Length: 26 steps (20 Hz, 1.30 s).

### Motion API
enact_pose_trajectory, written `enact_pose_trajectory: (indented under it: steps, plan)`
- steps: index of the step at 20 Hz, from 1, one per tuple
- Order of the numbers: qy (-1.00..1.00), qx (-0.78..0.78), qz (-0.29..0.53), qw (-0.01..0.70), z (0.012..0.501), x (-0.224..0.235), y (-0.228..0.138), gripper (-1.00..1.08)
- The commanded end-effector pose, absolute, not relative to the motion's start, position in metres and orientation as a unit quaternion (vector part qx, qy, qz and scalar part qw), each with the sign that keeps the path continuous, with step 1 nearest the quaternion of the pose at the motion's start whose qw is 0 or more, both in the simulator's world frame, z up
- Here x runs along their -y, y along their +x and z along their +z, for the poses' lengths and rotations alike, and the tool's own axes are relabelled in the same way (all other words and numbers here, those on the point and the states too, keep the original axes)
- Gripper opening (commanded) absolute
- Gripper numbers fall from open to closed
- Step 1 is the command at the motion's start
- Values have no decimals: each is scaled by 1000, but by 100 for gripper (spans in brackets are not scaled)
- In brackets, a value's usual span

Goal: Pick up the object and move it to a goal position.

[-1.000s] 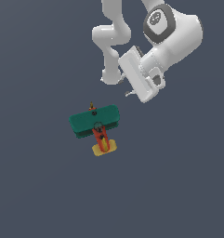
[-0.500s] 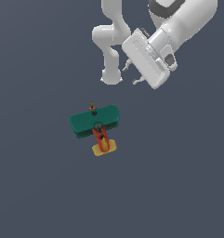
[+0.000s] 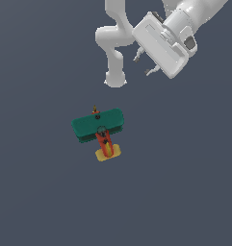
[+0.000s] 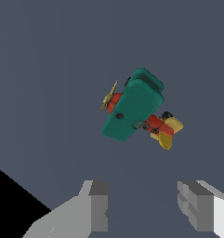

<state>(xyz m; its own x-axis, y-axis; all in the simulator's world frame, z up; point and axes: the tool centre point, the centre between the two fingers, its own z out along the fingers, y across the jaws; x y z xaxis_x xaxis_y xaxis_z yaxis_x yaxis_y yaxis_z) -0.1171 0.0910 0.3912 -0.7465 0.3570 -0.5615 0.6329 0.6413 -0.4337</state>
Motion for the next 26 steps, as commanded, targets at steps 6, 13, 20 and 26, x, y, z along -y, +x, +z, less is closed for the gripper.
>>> enact_pose_trajectory:
  steps: [6, 13, 20, 26]
  plan:
    - [239, -880, -330, 245, 414, -108, -122, 28]
    - [196, -876, -353, 265, 425, -124, -126, 28]
    - [150, -868, -386, 276, 426, -140, -128, 28]
    - [109, -858, -419, 277, 418, -151, -128, 28]
